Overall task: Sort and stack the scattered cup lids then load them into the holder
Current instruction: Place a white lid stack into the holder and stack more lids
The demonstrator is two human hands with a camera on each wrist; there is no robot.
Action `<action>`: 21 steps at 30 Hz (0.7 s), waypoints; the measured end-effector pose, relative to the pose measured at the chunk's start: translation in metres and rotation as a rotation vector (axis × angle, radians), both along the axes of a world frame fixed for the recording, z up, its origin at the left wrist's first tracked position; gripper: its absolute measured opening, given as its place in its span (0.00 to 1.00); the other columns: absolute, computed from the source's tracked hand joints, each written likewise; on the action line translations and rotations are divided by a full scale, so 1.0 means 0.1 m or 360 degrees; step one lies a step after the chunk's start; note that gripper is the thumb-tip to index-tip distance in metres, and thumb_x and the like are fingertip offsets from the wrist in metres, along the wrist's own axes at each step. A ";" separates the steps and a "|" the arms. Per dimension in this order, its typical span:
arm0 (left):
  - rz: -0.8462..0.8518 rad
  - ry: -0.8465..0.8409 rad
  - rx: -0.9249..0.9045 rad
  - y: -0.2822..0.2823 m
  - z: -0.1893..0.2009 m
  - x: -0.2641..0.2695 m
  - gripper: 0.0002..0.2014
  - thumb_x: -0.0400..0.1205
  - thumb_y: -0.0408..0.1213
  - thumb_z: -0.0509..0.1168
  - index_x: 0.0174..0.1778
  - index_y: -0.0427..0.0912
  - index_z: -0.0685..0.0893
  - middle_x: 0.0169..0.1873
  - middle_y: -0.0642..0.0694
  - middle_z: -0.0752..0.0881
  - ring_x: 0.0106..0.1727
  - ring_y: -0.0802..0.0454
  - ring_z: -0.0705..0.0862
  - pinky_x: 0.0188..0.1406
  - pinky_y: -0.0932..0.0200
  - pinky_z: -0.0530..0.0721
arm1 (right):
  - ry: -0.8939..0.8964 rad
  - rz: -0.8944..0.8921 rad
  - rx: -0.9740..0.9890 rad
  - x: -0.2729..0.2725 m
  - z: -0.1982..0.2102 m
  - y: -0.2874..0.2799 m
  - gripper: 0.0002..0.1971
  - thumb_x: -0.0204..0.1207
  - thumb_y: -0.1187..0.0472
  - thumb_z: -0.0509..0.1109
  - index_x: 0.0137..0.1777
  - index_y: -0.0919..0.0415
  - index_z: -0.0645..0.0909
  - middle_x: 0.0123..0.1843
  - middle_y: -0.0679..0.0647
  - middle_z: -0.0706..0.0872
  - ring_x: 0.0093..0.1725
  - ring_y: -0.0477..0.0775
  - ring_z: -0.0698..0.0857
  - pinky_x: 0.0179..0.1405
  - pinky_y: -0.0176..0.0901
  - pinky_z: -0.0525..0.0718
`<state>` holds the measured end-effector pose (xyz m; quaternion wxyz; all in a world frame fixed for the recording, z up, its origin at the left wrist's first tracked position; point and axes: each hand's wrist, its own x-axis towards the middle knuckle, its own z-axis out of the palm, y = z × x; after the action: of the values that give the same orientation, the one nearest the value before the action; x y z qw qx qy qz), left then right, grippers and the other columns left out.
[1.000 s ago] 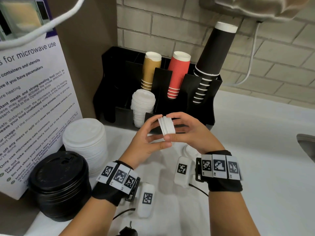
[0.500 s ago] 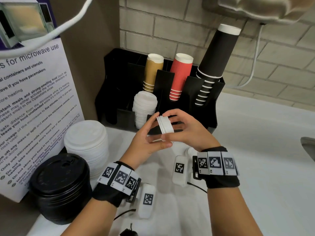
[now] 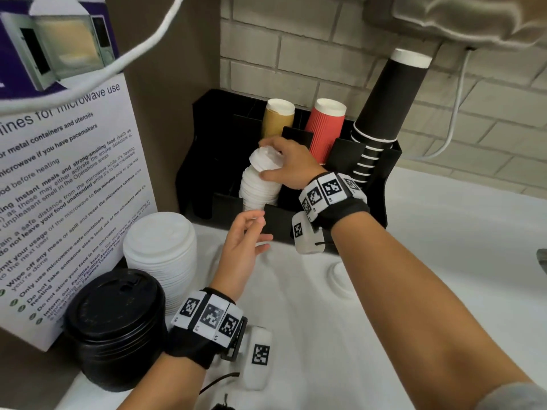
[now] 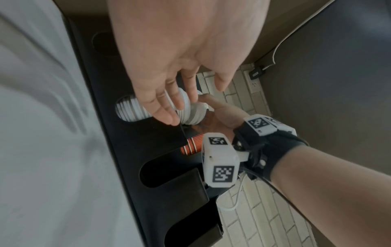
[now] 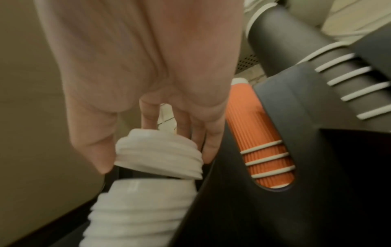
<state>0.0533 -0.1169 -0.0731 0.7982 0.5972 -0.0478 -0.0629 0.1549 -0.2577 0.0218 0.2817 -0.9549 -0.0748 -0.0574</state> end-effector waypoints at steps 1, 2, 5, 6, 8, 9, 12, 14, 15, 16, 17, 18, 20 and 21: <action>-0.0003 0.0006 0.0005 0.01 0.00 0.00 0.07 0.88 0.37 0.58 0.57 0.47 0.81 0.55 0.43 0.81 0.47 0.52 0.85 0.48 0.62 0.84 | 0.0022 0.0022 -0.0048 0.02 -0.02 0.03 0.31 0.72 0.59 0.75 0.75 0.54 0.71 0.70 0.59 0.77 0.70 0.58 0.75 0.68 0.42 0.73; -0.0002 0.0012 0.0009 0.01 0.00 0.00 0.07 0.89 0.37 0.58 0.57 0.47 0.81 0.56 0.42 0.81 0.47 0.52 0.85 0.48 0.62 0.84 | 0.0033 0.0038 -0.0092 0.03 -0.04 0.05 0.30 0.74 0.60 0.73 0.76 0.54 0.71 0.71 0.60 0.77 0.70 0.58 0.75 0.68 0.39 0.71; 0.0019 0.0010 0.0013 0.04 0.01 0.00 0.07 0.88 0.37 0.58 0.54 0.48 0.82 0.55 0.42 0.81 0.46 0.52 0.85 0.46 0.63 0.84 | 0.0046 0.0056 -0.0189 -0.01 -0.09 0.11 0.30 0.73 0.60 0.74 0.76 0.55 0.72 0.70 0.61 0.75 0.70 0.59 0.74 0.64 0.36 0.69; 0.0022 0.0007 0.0010 0.05 0.02 0.00 0.07 0.88 0.37 0.58 0.53 0.48 0.82 0.55 0.42 0.82 0.46 0.52 0.85 0.46 0.63 0.84 | 0.0051 0.0057 -0.0221 -0.03 -0.11 0.12 0.32 0.71 0.58 0.76 0.75 0.54 0.72 0.69 0.60 0.74 0.69 0.60 0.74 0.65 0.39 0.71; 0.0023 0.0003 0.0005 0.06 0.02 0.01 0.08 0.88 0.37 0.58 0.52 0.49 0.82 0.55 0.43 0.82 0.47 0.52 0.85 0.47 0.61 0.84 | 0.0032 0.0049 -0.0392 -0.10 -0.14 0.15 0.38 0.65 0.56 0.82 0.74 0.54 0.71 0.68 0.59 0.72 0.69 0.61 0.71 0.66 0.53 0.75; 0.0023 0.0002 0.0003 0.05 0.02 0.01 0.08 0.88 0.37 0.58 0.52 0.49 0.82 0.54 0.43 0.82 0.46 0.52 0.85 0.48 0.61 0.84 | 0.0005 0.0040 -0.0515 -0.13 -0.15 0.17 0.40 0.63 0.55 0.83 0.74 0.54 0.69 0.69 0.59 0.71 0.68 0.61 0.70 0.65 0.57 0.75; 0.0019 -0.0006 0.0008 0.04 0.01 0.01 0.08 0.88 0.38 0.58 0.53 0.50 0.83 0.53 0.46 0.83 0.45 0.55 0.86 0.45 0.64 0.85 | -0.0106 0.0014 -0.0769 -0.17 -0.18 0.23 0.38 0.65 0.58 0.81 0.73 0.57 0.67 0.69 0.59 0.71 0.67 0.61 0.70 0.60 0.58 0.76; 0.0015 -0.0011 0.0009 0.03 0.00 0.00 0.08 0.88 0.38 0.58 0.53 0.50 0.83 0.53 0.47 0.83 0.44 0.56 0.86 0.44 0.65 0.85 | -0.0167 0.0023 -0.0812 -0.18 -0.18 0.26 0.34 0.68 0.60 0.79 0.72 0.59 0.68 0.69 0.59 0.72 0.68 0.61 0.70 0.60 0.56 0.75; 0.0014 -0.0012 0.0007 0.03 0.00 0.00 0.08 0.88 0.38 0.58 0.53 0.50 0.83 0.53 0.47 0.83 0.44 0.56 0.86 0.43 0.65 0.85 | -0.0186 0.0031 -0.0818 -0.17 -0.19 0.27 0.32 0.69 0.61 0.78 0.72 0.60 0.68 0.69 0.59 0.72 0.68 0.61 0.71 0.60 0.55 0.75; 0.0012 -0.0010 0.0005 0.03 0.00 0.00 0.07 0.88 0.38 0.59 0.53 0.50 0.83 0.53 0.47 0.83 0.44 0.57 0.86 0.43 0.65 0.85 | -0.0199 0.0043 -0.0824 -0.17 -0.19 0.28 0.31 0.70 0.62 0.77 0.72 0.61 0.69 0.69 0.60 0.73 0.68 0.61 0.71 0.60 0.54 0.75; 0.0011 -0.0008 0.0001 0.03 0.00 -0.01 0.07 0.88 0.38 0.59 0.53 0.50 0.83 0.53 0.47 0.83 0.43 0.57 0.86 0.43 0.65 0.85 | -0.0207 0.0059 -0.0834 -0.17 -0.19 0.29 0.31 0.70 0.63 0.76 0.72 0.61 0.69 0.68 0.60 0.73 0.68 0.61 0.71 0.60 0.53 0.75; 0.0012 -0.0005 -0.0002 0.03 0.00 -0.01 0.07 0.88 0.38 0.58 0.53 0.50 0.83 0.54 0.47 0.83 0.43 0.57 0.86 0.44 0.65 0.85 | -0.0213 0.0076 -0.0853 -0.17 -0.20 0.31 0.31 0.70 0.63 0.76 0.72 0.62 0.69 0.68 0.60 0.73 0.68 0.62 0.71 0.60 0.53 0.75; 0.0016 -0.0008 0.0001 0.03 0.01 -0.01 0.07 0.88 0.38 0.58 0.53 0.50 0.82 0.55 0.46 0.83 0.44 0.57 0.86 0.44 0.65 0.86 | -0.0235 0.0126 -0.0915 -0.16 -0.22 0.33 0.31 0.71 0.64 0.76 0.73 0.63 0.69 0.68 0.61 0.74 0.69 0.62 0.72 0.61 0.53 0.76; 0.0018 -0.0012 0.0005 0.03 0.01 -0.01 0.07 0.88 0.38 0.58 0.53 0.49 0.82 0.56 0.45 0.83 0.44 0.57 0.86 0.44 0.65 0.86 | -0.0250 0.0150 -0.0939 -0.15 -0.24 0.34 0.31 0.71 0.64 0.76 0.73 0.63 0.69 0.68 0.61 0.74 0.69 0.63 0.72 0.61 0.52 0.75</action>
<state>0.0521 -0.1134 -0.0718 0.7973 0.5991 -0.0473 -0.0564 0.1398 -0.2233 -0.0024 -0.0121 -0.9836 -0.1539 -0.0937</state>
